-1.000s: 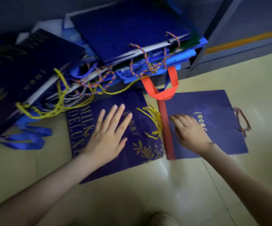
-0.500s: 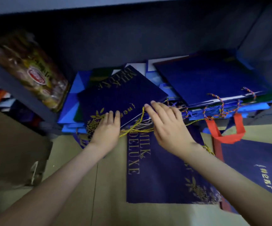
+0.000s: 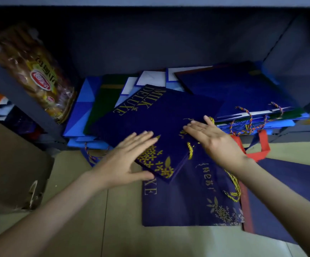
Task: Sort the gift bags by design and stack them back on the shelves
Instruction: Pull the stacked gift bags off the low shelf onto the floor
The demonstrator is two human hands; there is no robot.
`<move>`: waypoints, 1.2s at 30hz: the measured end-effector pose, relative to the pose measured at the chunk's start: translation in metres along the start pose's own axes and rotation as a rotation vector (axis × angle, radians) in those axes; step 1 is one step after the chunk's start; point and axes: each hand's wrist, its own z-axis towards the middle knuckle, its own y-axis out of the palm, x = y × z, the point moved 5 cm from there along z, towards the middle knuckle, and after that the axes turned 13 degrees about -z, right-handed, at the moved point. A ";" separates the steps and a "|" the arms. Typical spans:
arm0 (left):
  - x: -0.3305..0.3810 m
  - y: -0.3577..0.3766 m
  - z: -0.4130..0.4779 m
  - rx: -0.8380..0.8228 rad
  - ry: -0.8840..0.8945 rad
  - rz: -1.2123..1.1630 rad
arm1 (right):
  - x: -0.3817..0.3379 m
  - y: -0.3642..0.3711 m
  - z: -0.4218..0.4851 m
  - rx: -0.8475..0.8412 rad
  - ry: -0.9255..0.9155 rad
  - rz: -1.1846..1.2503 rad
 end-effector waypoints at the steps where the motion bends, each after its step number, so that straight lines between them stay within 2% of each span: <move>1: -0.013 -0.004 -0.003 0.027 0.000 0.149 | 0.008 -0.003 -0.006 -0.009 0.016 0.036; 2: -0.027 -0.006 -0.005 0.040 -0.030 0.293 | 0.015 -0.004 -0.013 -0.037 0.025 0.079; 4: -0.040 -0.009 -0.001 0.053 -0.145 0.427 | 0.021 0.001 -0.027 -0.164 0.009 0.179; 6: -0.034 -0.001 0.006 0.093 -0.162 0.516 | 0.022 0.004 -0.032 -0.408 0.020 0.281; 8: -0.018 0.012 0.011 0.086 -0.145 0.627 | 0.022 -0.003 -0.029 -0.646 0.112 0.322; 11: 0.008 0.037 0.011 0.078 -0.159 0.683 | 0.012 -0.038 -0.009 -0.623 0.251 0.219; 16: 0.049 0.043 0.010 0.133 -0.191 0.720 | -0.074 -0.048 -0.011 -0.733 0.148 0.018; 20: 0.061 0.034 -0.005 0.152 -0.225 0.788 | -0.093 -0.041 -0.019 -0.616 0.214 -0.049; 23: 0.073 0.022 -0.019 0.143 -0.262 0.843 | -0.112 -0.047 -0.015 -0.329 0.162 -0.052; 25: 0.083 0.009 -0.032 0.117 -0.289 0.881 | -0.119 -0.050 -0.017 -0.200 0.112 -0.069; 30: 0.104 -0.006 -0.078 0.039 -0.380 0.897 | -0.151 -0.060 -0.012 0.002 -0.141 -0.052; 33: 0.083 0.009 -0.108 -0.125 -0.603 0.668 | -0.179 -0.049 -0.007 0.097 -0.321 -0.017; 36: 0.057 0.039 -0.136 -0.141 -0.720 0.485 | -0.203 -0.023 -0.007 0.049 -0.533 -0.058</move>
